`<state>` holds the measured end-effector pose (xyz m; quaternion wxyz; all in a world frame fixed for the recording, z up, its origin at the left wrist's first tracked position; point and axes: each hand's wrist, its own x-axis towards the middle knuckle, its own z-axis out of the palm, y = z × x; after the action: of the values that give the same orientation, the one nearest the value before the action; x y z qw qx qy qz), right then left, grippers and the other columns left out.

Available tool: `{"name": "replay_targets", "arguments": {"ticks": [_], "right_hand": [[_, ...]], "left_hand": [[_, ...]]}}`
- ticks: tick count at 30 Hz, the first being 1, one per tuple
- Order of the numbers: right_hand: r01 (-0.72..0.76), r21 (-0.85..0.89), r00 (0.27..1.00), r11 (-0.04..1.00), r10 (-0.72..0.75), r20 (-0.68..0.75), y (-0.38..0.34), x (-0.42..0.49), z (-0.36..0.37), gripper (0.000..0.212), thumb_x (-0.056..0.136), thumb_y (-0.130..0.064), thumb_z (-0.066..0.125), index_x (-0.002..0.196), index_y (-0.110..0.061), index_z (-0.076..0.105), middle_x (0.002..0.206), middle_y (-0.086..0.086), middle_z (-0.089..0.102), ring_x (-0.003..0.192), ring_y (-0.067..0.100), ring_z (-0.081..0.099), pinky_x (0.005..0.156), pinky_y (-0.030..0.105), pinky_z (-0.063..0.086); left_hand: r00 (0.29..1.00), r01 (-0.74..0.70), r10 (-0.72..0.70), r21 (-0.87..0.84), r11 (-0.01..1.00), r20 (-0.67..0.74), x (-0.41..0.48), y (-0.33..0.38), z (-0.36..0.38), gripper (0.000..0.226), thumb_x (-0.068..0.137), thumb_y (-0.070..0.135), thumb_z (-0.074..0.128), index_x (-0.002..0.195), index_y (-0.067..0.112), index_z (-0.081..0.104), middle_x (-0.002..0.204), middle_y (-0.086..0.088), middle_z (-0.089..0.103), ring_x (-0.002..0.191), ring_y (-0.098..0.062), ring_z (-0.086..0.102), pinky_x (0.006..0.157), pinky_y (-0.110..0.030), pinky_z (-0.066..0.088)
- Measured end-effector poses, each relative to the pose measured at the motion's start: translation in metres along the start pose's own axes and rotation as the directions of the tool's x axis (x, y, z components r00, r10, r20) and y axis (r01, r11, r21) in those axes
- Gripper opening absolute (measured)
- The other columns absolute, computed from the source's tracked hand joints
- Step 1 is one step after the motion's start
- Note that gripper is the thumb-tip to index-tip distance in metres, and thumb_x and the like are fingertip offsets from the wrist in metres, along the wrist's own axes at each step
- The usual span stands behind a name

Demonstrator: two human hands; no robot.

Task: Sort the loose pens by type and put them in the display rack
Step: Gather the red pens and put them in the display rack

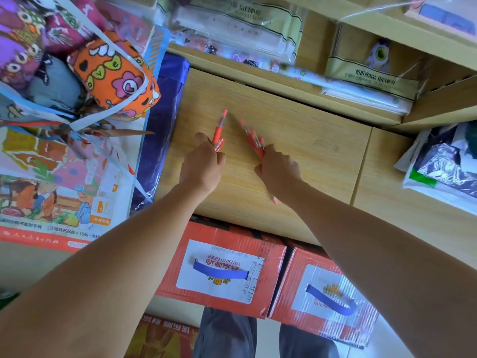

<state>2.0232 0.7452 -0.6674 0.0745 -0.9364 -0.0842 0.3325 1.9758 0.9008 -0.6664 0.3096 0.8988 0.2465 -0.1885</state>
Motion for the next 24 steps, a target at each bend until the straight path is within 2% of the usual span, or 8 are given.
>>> {"name": "replay_targets", "arguments": {"ticks": [6,10,13,16,19,20,22,24], "right_hand": [[-0.065,0.484,0.983,0.872,-0.027,0.181,0.038,-0.028,-0.022,0.012,0.099,-0.022,0.04,0.098,-0.011,0.043,0.075,0.001,0.049,0.065,0.016,0.046,0.054,0.03,0.035],[-0.074,0.586,0.958,0.807,-0.106,0.267,0.066,-0.065,-0.045,0.016,0.102,-0.021,0.035,0.094,-0.012,0.046,0.075,0.002,0.052,0.067,0.015,0.048,0.061,0.026,0.041],[-0.078,0.613,0.942,0.786,-0.144,0.304,0.093,-0.096,-0.059,0.018,0.099,-0.02,0.036,0.084,-0.015,0.046,0.07,0.004,0.055,0.067,0.019,0.052,0.073,0.034,0.044],[-0.089,0.676,0.921,0.731,-0.198,0.335,0.125,-0.128,-0.075,0.015,0.099,-0.017,0.036,0.085,-0.015,0.044,0.067,0.006,0.057,0.062,0.018,0.053,0.069,0.031,0.043],[-0.065,0.71,0.918,0.701,-0.236,0.317,0.162,-0.16,-0.089,0.012,0.098,-0.015,0.04,0.087,-0.013,0.044,0.062,0.006,0.055,0.053,0.014,0.049,0.064,0.029,0.04],[-0.062,0.725,0.919,0.686,-0.245,0.31,0.177,-0.171,-0.092,0.011,0.097,-0.014,0.041,0.088,-0.013,0.045,0.061,0.006,0.054,0.052,0.014,0.048,0.062,0.029,0.039],[-0.057,0.742,0.923,0.668,-0.249,0.295,0.206,-0.192,-0.098,0.01,0.098,-0.014,0.041,0.09,-0.011,0.047,0.061,0.007,0.052,0.053,0.016,0.047,0.062,0.029,0.038],[-0.042,0.746,0.928,0.665,-0.25,0.276,0.234,-0.213,-0.102,0.011,0.098,-0.014,0.042,0.091,-0.009,0.048,0.06,0.006,0.051,0.057,0.02,0.047,0.063,0.031,0.038]], "left_hand": [[0.992,0.091,-0.056,-0.322,0.942,0.116,-0.012,0.025,0.012,0.029,0.102,0.022,0.036,0.118,-0.001,0.046,0.08,-0.004,0.051,0.06,-0.019,0.048,0.054,-0.032,0.036],[0.986,0.144,-0.07,-0.574,0.806,0.149,-0.03,0.068,0.019,0.019,0.102,0.025,0.035,0.105,0.011,0.046,0.069,0.002,0.042,0.053,-0.013,0.038,0.048,-0.031,0.031],[0.987,0.084,0.018,-0.604,0.793,0.162,-0.051,0.108,0.023,0.017,0.102,0.027,0.039,0.105,0.011,0.046,0.071,0.003,0.042,0.054,-0.013,0.037,0.05,-0.03,0.03],[0.981,0.061,0.059,-0.585,0.809,0.185,-0.077,0.146,0.035,0.028,0.103,0.025,0.036,0.119,0.006,0.047,0.077,0.001,0.045,0.058,-0.011,0.039,0.053,-0.028,0.032],[0.982,-0.005,0.108,-0.55,0.835,0.154,-0.108,0.182,0.051,0.031,0.103,0.022,0.035,0.127,0.005,0.047,0.103,-0.029,0.054,0.071,-0.027,0.056,0.059,-0.04,0.042],[0.982,-0.013,0.109,-0.527,0.85,0.152,-0.12,0.195,0.057,0.032,0.103,0.02,0.035,0.129,0.004,0.047,0.119,-0.03,0.055,0.089,-0.038,0.059,0.068,-0.046,0.046],[0.982,-0.014,0.106,-0.495,0.869,0.159,-0.142,0.217,0.071,0.032,0.103,0.017,0.035,0.128,0.003,0.049,0.127,-0.025,0.055,0.111,-0.041,0.054,0.075,-0.042,0.044],[0.979,-0.018,0.115,-0.488,0.873,0.169,-0.167,0.24,0.083,0.03,0.103,0.018,0.034,0.124,0.004,0.051,0.114,-0.017,0.06,0.098,-0.035,0.056,0.072,-0.032,0.04]]}}
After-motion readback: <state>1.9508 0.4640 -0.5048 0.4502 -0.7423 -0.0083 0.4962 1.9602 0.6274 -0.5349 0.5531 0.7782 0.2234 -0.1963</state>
